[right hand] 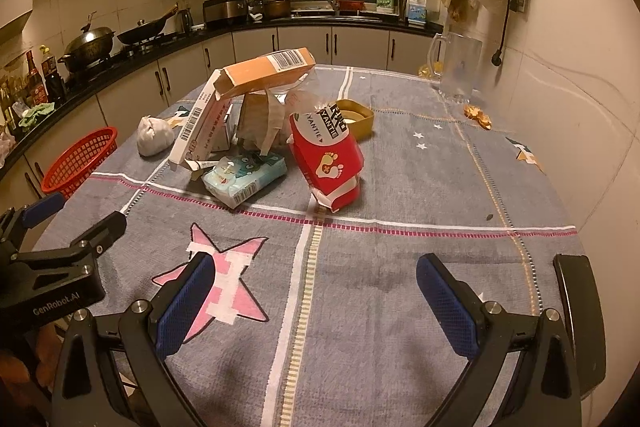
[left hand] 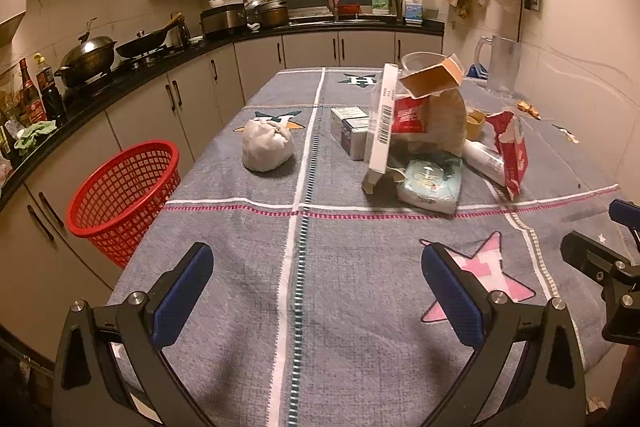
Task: Collect trash
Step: 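Grasp the red-and-white paper cup with the right tool while the left tool approaches the tissue bundle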
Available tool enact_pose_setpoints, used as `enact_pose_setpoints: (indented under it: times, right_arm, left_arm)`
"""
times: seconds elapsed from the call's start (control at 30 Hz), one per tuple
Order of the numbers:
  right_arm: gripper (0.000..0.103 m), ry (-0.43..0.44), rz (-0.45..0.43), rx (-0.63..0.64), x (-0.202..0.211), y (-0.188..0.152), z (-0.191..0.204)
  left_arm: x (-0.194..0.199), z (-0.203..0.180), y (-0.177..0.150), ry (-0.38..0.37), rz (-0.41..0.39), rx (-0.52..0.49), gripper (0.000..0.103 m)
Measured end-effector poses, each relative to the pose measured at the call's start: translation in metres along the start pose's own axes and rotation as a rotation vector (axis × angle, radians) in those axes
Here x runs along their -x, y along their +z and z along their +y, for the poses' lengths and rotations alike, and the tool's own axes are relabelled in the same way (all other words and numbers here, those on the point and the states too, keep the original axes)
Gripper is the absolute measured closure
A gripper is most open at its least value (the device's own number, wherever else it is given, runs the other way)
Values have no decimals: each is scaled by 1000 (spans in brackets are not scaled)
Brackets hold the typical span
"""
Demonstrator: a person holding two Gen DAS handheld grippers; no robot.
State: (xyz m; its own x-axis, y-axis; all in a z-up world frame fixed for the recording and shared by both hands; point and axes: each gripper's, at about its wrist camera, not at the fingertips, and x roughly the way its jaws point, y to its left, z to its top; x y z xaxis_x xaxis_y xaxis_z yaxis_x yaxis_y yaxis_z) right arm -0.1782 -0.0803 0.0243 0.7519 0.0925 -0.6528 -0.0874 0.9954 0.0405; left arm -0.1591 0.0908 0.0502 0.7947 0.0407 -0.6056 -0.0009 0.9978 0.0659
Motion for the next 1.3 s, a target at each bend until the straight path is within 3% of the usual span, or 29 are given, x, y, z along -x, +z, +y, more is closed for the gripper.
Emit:
enact_pose_setpoints:
  times: [0.77,1.1,1.17,1.3]
  right_arm:
    - [1,71,97,76,-67,45,-13]
    - [6,209,118,78,-93,71,-23]
    - [8,222,120,79,-98,74,-23]
    - [26,208,149,64,-112,79,-25]
  left_arm:
    - [-47,17,32,-44,117,19,0]
    - [-67,46,54,-71,177,90,0]
    - [-67,51,59,-63,168,92,0]
    - [-67,60,67,-43,151,89,0]
